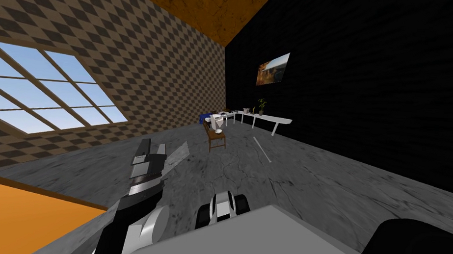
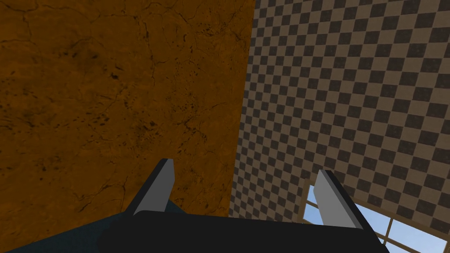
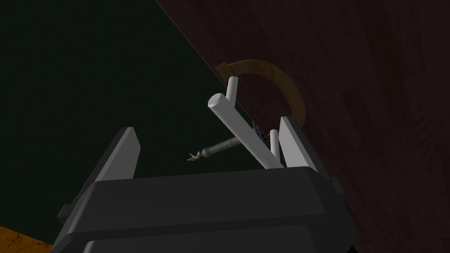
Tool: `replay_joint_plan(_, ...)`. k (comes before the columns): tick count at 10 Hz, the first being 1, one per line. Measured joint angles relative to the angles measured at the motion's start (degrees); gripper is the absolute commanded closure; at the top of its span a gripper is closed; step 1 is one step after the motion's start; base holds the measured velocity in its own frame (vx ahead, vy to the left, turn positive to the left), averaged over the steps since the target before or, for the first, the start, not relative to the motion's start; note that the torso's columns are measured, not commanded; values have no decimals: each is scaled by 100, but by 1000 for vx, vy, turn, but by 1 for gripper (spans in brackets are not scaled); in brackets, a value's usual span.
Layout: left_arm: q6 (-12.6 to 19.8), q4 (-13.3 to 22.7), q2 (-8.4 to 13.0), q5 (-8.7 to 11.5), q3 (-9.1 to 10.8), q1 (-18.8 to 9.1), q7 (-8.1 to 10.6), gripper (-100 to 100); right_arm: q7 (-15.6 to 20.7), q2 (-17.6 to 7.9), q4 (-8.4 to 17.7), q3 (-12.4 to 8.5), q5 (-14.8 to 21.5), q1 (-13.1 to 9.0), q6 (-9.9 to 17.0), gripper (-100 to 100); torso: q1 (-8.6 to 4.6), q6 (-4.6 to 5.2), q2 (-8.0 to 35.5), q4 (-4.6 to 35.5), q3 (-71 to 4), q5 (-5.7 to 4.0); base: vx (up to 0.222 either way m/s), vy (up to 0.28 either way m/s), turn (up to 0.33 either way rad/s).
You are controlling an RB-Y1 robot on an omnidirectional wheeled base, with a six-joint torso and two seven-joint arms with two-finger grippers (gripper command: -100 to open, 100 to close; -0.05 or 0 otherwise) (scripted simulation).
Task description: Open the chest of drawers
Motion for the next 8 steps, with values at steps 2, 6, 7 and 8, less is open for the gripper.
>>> replay_joint_plan(2,0,0,0,0,0,0,0,0,68,-112,-319,-18,6,306,-67,-100,25,5,-15,-17,-26,24,59,30,-16)
replay_joint_plan(6,0,0,0,0,0,-1,0,0,85,-102,-328,-11,1,297,-105,0,20,1,-14,-8,-17,14,1,0,1)
replay_joint_plan(7,0,0,0,0,0,-1,0,0,89,-99,-328,-10,0,294,-108,0,19,1,-15,-7,-16,12,0,0,0)
replay_joint_plan(8,0,0,0,0,0,-1,0,0,92,-97,-329,-8,-1,292,-109,0,17,1,-15,-6,-15,10,0,0,0)
